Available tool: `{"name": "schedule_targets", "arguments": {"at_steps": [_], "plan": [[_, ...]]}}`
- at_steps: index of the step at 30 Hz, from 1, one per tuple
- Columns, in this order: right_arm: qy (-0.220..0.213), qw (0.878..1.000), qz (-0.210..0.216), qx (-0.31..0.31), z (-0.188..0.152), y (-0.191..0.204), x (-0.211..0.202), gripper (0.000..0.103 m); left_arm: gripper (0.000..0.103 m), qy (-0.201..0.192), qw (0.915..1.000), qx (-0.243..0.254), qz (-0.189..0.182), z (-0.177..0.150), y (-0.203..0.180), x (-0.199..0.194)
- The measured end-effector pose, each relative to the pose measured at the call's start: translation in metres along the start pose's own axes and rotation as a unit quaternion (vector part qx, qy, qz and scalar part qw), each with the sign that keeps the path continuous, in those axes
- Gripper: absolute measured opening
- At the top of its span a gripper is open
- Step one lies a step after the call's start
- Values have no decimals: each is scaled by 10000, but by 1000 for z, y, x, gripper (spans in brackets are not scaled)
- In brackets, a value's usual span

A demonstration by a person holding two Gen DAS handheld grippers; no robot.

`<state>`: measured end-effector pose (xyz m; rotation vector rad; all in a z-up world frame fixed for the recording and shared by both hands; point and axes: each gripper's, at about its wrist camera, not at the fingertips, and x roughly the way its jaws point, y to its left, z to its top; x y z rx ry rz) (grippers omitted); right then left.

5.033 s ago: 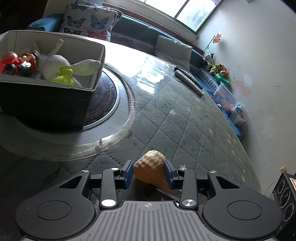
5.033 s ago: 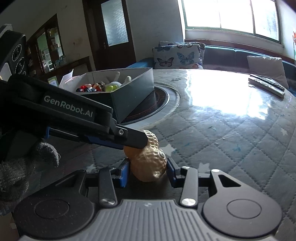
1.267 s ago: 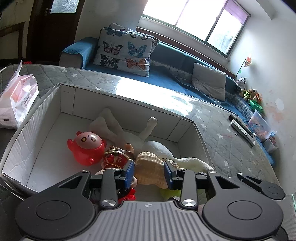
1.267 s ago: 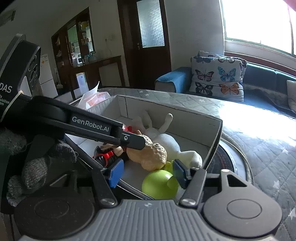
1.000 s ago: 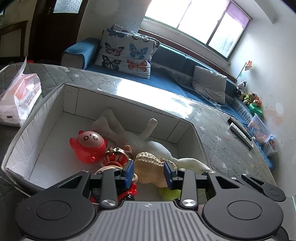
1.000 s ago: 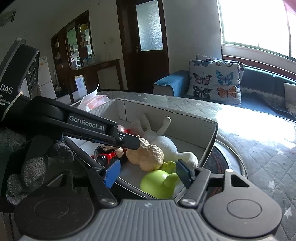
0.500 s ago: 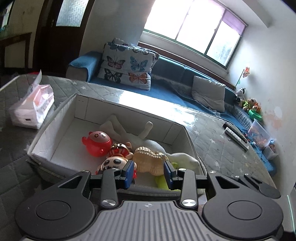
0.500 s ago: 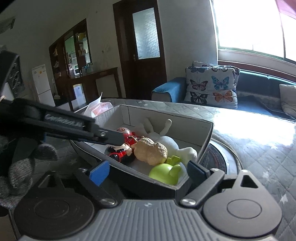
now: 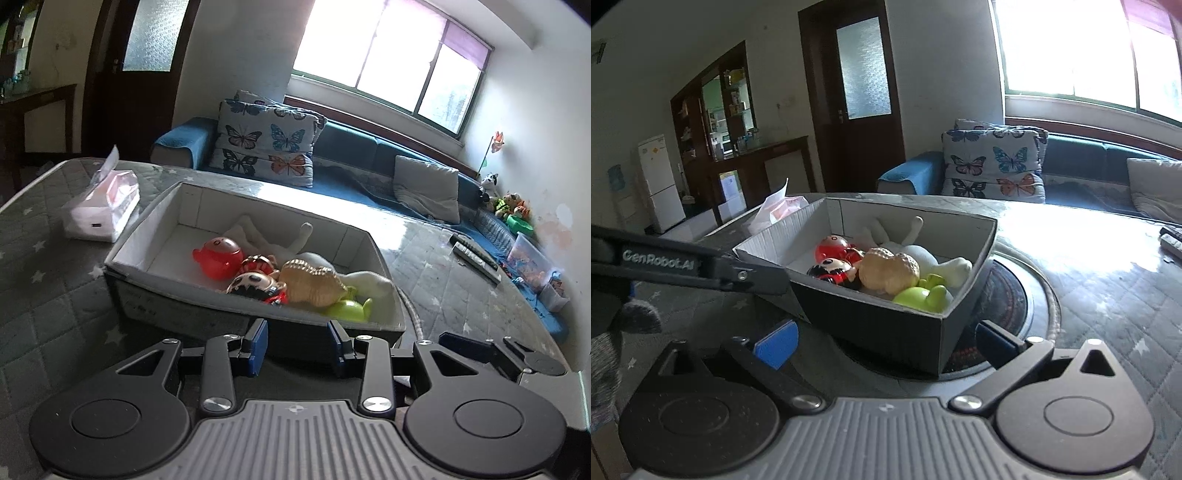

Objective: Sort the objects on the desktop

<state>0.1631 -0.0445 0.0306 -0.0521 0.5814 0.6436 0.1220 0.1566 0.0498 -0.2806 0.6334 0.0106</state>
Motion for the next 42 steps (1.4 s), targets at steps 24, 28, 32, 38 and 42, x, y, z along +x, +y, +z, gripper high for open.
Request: {"name": "schedule_targets", "arguments": {"at_steps": [24,28,32,38,42], "plan": [[187,9987,-296,372,-38,14,-16,103,39,132,9942,377,994,-50,-8,-21],[207,9988,-283,334,-42,18,-17,103,39,129,9913,554,1190,-54,-11,-24],[229,9990,-274,278,-43,22,-17,103,39,164,9912,536,1195,-56,-8,-25],[248,9991,-255,220,-44,28,-18,103,38,173,9886,651,1345,-60,-9,-25],[279,9991,-256,210,-44,29,-16,103,38,177,9876,653,1416,-60,-8,-23]]}}
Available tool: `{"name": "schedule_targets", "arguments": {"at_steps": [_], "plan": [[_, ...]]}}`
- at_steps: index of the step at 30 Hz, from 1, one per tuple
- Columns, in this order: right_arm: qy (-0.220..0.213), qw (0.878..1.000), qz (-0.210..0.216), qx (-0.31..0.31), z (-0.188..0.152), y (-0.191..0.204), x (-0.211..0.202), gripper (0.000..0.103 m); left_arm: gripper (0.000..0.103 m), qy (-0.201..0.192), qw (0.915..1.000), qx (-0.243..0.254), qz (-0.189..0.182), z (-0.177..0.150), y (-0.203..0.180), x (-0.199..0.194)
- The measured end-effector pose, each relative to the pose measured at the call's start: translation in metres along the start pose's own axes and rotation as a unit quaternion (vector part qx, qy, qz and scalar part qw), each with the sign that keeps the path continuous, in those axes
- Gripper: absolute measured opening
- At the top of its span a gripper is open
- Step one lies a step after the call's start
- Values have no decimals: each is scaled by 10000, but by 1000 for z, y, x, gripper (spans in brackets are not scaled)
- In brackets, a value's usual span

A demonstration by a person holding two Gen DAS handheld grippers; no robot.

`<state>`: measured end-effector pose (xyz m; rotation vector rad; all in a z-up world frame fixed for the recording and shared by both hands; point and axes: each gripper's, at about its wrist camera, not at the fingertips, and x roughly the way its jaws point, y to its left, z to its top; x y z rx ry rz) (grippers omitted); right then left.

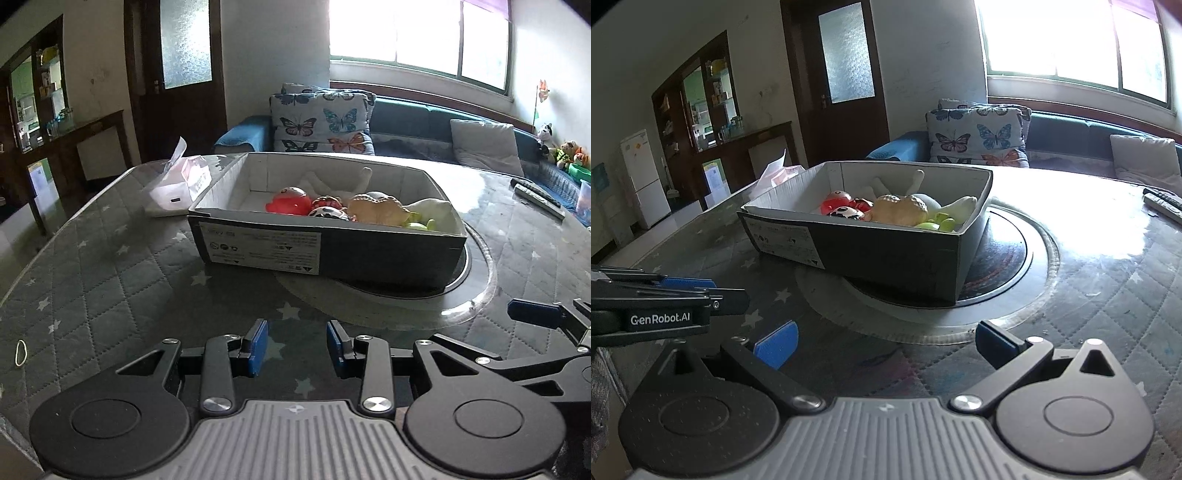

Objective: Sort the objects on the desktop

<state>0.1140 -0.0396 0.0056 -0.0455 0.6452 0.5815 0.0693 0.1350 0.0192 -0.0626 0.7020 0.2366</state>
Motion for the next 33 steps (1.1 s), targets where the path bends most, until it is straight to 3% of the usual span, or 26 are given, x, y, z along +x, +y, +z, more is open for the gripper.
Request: {"name": "schedule_targets", "arguments": {"at_steps": [33], "plan": [[307,9994,-56,164,15,-5,27,103,37,237,9997,-8,85,19,4,26]]}}
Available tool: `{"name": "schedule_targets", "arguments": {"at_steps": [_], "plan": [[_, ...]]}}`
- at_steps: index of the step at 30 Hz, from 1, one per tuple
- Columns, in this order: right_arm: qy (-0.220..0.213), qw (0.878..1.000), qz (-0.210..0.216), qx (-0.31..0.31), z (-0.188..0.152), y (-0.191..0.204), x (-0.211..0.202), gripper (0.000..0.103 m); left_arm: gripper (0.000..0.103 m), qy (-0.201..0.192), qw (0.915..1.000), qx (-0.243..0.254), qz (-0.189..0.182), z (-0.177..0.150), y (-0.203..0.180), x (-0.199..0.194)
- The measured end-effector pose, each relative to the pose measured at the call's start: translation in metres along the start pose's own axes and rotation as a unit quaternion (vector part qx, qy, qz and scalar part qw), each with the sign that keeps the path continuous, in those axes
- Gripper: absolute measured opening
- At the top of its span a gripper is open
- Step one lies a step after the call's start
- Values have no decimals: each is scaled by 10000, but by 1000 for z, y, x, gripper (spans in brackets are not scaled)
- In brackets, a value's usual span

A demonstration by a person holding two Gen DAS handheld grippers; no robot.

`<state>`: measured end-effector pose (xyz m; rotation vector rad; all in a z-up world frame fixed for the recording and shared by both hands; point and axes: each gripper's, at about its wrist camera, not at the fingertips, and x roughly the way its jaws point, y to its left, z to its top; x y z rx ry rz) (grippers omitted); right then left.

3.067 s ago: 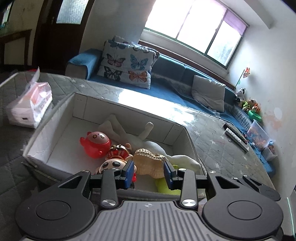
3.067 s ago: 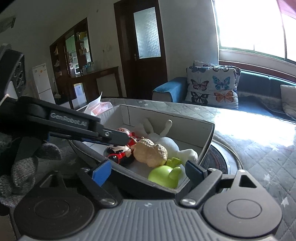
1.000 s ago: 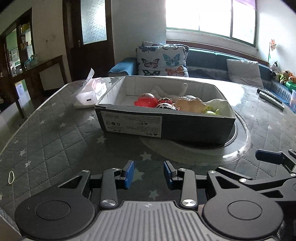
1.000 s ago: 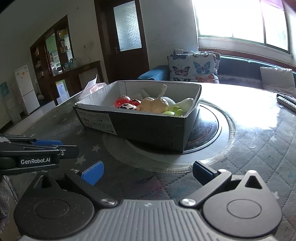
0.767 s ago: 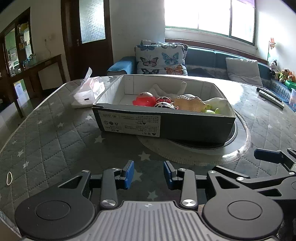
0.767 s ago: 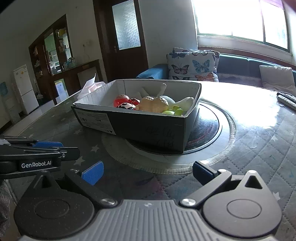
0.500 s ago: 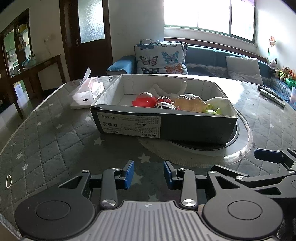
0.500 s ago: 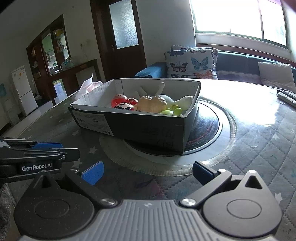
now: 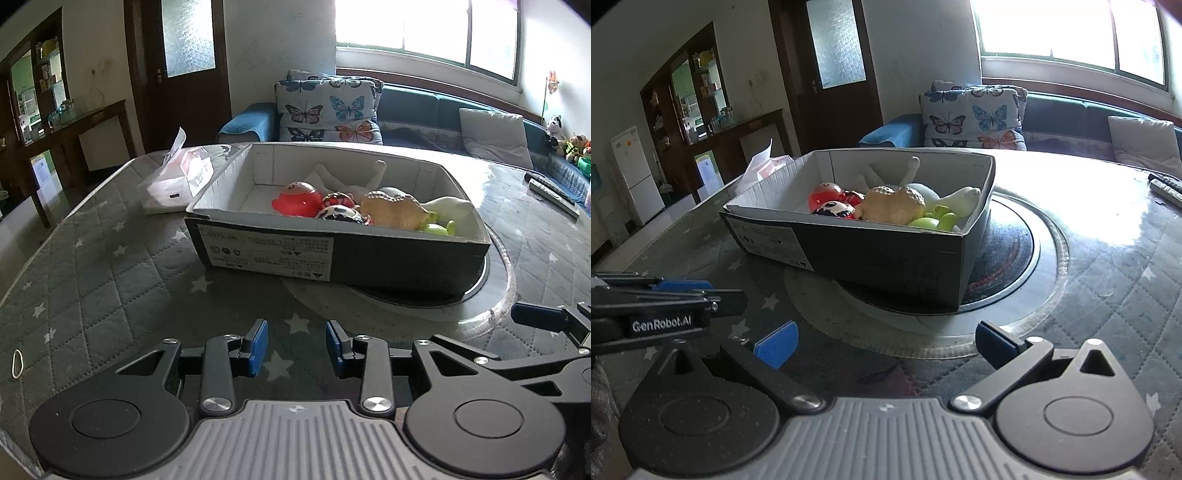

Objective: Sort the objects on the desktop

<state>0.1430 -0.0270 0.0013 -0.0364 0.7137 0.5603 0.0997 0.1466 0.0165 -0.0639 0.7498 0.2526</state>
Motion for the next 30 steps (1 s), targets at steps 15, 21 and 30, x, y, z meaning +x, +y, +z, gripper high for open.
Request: {"name": "schedule_targets", "arguments": {"at_steps": [15,21,30], "plan": [[114,9998,-132,72,15,2,16,103,37,54,10000,36,-37,18,6,15],[142,9997,-174,131,20,0,23,103,37,81,9999,94,-50,24,3,21],[218,9993,-225,212,26,-3,32,103,37,121,9997,181,-70,33,-1,31]]}}
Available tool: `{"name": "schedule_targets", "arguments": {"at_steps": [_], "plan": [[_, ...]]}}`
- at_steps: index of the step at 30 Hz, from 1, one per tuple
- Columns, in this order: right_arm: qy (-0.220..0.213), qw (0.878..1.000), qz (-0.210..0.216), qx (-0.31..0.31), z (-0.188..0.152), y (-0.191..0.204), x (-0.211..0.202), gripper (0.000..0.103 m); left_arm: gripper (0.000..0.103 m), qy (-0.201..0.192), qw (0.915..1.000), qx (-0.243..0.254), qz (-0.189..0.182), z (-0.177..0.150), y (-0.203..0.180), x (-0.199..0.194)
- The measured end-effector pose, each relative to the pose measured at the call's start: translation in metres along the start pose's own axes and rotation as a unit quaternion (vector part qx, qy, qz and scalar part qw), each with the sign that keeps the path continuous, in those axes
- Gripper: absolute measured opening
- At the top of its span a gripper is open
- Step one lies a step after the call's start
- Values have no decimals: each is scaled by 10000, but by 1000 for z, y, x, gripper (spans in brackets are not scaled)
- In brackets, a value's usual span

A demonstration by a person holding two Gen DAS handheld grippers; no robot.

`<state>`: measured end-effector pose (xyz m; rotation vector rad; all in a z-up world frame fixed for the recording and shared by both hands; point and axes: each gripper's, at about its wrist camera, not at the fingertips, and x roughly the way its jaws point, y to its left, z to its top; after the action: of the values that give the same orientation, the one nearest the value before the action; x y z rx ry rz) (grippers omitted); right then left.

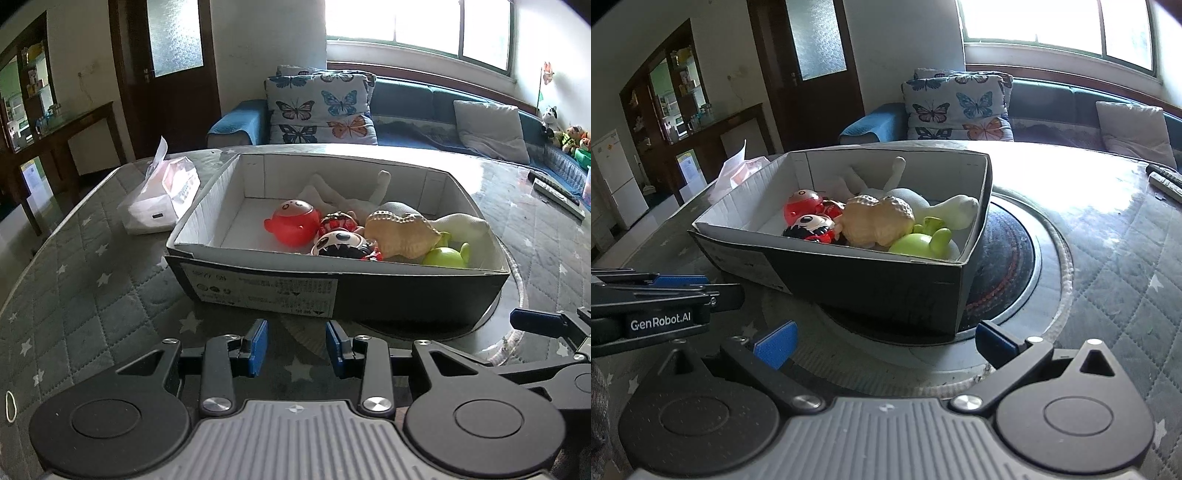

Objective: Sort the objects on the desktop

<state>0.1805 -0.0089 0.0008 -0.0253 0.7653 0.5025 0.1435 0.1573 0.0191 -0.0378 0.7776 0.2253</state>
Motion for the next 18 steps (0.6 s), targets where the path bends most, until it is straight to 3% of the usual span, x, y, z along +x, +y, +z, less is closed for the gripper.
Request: {"name": "schedule_targets", "arguments": {"at_steps": [18], "plan": [[119,9999,-51,82,5,-1,12,103,37,110,9999,100,-13,10,-1,13]]}}
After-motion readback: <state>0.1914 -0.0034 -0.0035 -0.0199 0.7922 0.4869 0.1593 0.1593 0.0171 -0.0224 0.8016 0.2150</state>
